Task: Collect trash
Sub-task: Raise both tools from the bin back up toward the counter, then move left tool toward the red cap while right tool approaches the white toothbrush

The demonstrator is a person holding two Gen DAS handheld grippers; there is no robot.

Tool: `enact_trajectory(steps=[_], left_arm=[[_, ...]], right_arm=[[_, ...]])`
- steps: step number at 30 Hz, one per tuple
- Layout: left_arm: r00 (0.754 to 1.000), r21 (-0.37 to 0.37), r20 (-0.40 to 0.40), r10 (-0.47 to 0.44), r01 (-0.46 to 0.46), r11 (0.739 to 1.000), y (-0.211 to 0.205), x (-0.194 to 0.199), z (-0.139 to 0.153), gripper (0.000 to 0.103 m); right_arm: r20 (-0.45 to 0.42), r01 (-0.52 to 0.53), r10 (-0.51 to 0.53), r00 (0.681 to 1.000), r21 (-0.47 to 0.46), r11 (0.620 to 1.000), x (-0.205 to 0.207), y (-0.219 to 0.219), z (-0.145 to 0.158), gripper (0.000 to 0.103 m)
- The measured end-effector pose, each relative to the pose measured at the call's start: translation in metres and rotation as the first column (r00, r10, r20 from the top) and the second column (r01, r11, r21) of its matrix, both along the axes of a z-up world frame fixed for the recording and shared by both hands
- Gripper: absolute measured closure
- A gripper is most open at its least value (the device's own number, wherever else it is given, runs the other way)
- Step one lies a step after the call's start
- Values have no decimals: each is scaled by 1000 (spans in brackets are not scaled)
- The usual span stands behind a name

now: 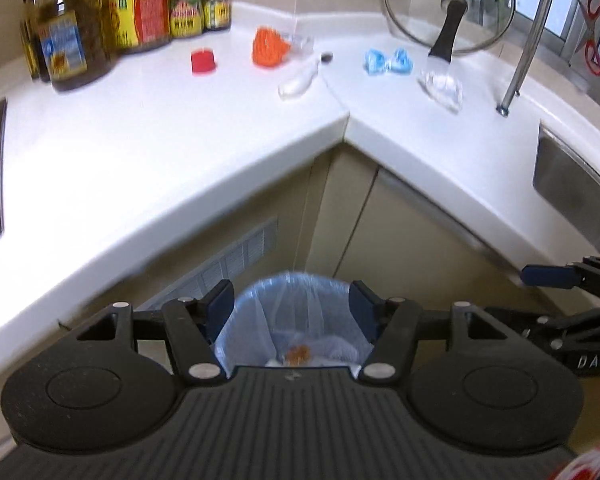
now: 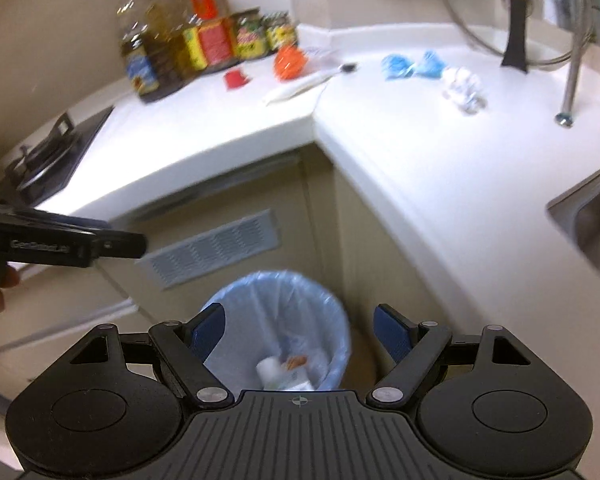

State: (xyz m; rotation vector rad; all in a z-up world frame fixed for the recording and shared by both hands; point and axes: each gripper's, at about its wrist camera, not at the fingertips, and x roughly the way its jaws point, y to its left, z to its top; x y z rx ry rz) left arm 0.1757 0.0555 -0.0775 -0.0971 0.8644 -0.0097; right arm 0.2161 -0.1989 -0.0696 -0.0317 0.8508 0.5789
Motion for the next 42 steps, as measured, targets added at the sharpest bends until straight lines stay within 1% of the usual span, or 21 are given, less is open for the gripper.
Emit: enact_trajectory(steps=[7, 11, 17, 25, 29, 31, 33, 35, 42], left_arm=[[997, 26, 65, -29, 27, 999, 11, 37, 22, 44], [995, 36, 86, -57, 54, 998, 22, 67, 30, 44], [990, 38, 112, -81, 77, 996, 44, 112, 39, 44], [989, 39, 119, -92, 88, 995, 80, 172, 39, 48], [988, 38, 116, -101, 97, 995, 95, 196, 35, 48], [987, 37, 118, -108, 104, 994, 101, 206, 34, 48], [987, 36, 115, -116, 113, 993, 106, 216, 31, 48], [987, 38, 108, -123, 119, 992, 111, 227, 27, 48], [986, 44, 93, -138, 135, 990, 125, 254, 15, 48]], right_arm=[[74, 90, -90, 993, 10, 996, 38, -5, 22, 22], [94, 123, -126, 988, 30, 992, 67, 7, 31, 22], [89, 146, -151, 985, 61, 987, 114, 44, 34, 22], [67, 180, -188, 980, 100, 978, 172, 107, 34, 22], [77, 199, -206, 975, 97, 975, 197, 139, 31, 23], [73, 213, -220, 973, 91, 973, 207, 151, 27, 26], [61, 230, -236, 970, 88, 969, 219, 162, 21, 32], [51, 248, -252, 966, 76, 966, 230, 172, 16, 34], [52, 280, -281, 958, 32, 960, 253, 191, -2, 36]])
